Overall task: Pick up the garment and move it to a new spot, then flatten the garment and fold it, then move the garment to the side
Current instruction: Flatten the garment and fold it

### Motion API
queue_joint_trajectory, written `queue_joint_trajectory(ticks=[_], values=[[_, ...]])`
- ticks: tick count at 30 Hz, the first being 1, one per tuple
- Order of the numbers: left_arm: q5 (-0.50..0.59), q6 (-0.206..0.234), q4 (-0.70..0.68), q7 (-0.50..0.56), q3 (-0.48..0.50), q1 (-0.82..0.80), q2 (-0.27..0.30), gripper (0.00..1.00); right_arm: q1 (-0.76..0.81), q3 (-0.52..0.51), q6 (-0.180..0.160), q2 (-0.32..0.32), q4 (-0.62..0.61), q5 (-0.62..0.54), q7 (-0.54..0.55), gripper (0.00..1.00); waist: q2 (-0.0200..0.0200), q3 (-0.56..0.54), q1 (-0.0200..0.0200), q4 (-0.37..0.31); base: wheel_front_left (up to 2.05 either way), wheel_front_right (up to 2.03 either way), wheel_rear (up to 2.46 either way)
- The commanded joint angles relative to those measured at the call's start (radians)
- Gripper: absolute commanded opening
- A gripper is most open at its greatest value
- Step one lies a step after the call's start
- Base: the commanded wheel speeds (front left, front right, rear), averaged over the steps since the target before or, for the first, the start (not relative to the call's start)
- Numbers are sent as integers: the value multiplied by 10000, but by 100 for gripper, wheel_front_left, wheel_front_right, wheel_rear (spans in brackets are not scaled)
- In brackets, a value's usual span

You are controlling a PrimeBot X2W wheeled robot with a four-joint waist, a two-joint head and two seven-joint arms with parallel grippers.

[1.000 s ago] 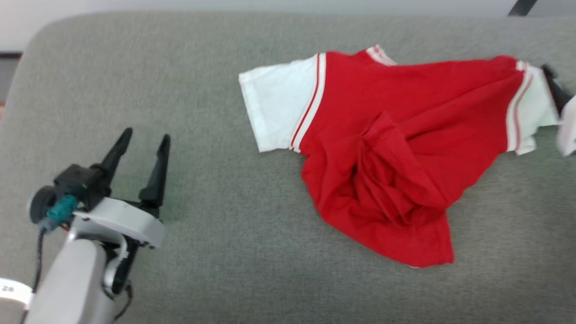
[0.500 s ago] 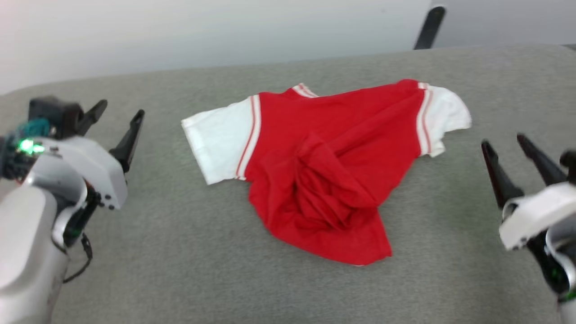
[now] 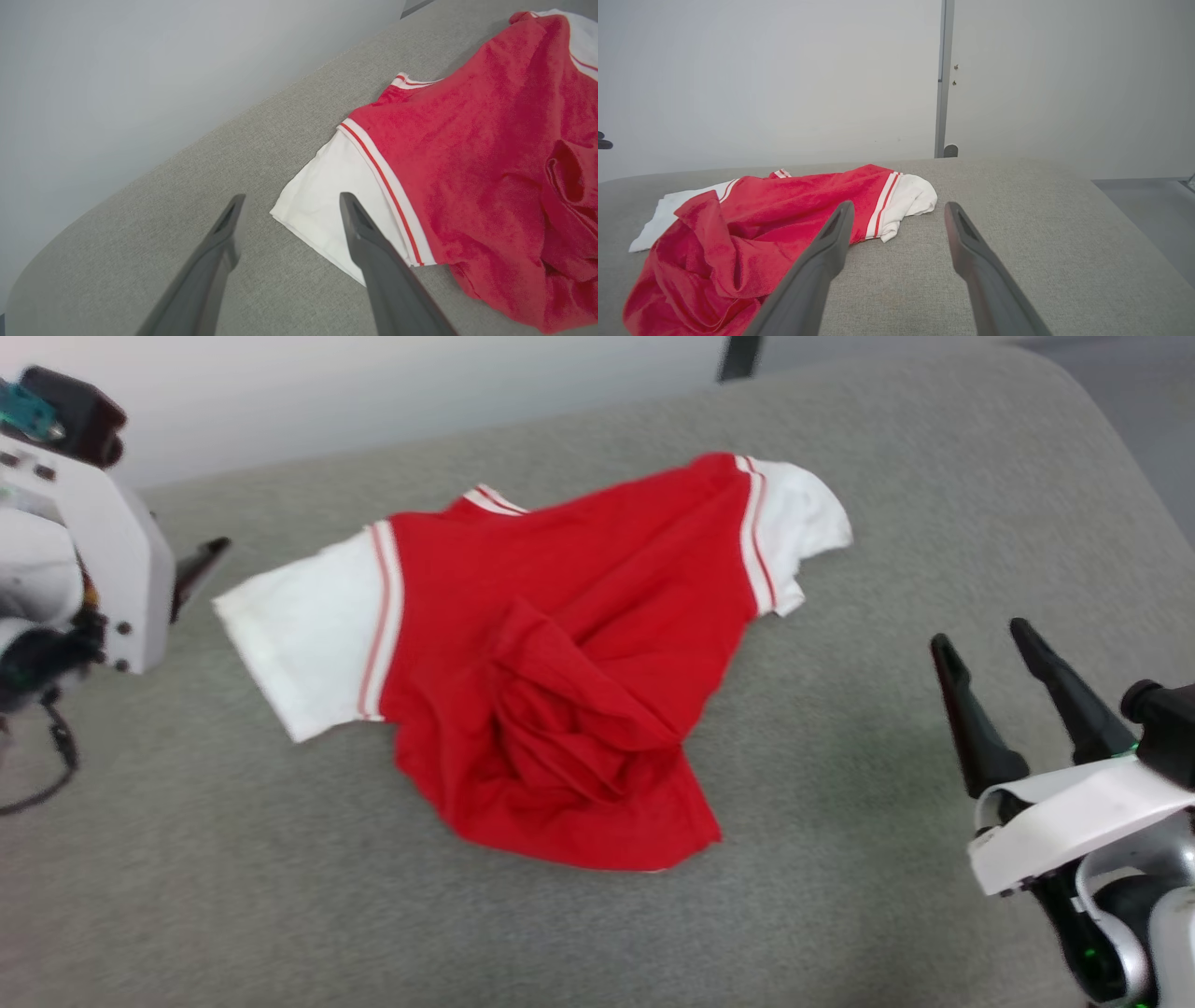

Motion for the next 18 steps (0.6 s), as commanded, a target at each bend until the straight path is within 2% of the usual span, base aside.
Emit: queue_joint_trajectory(ticks=[1,10,18], values=[[-92,-23,116,83,-264,-319,218,100,-109,100,-9,150,-58,9,-80,100,-1,936,0,-971,0,0,0],[-1042,-12,766,321,-1743,-985,1197,100,-269,439,-9,352,226,118,-340,100,-1,1577,0,-1833,0,0,0],[-1347,-10,1081,337,-2881,-1401,1739,100,-710,787,-9,252,480,163,-494,100,-1,1808,0,-2053,0,0,0]])
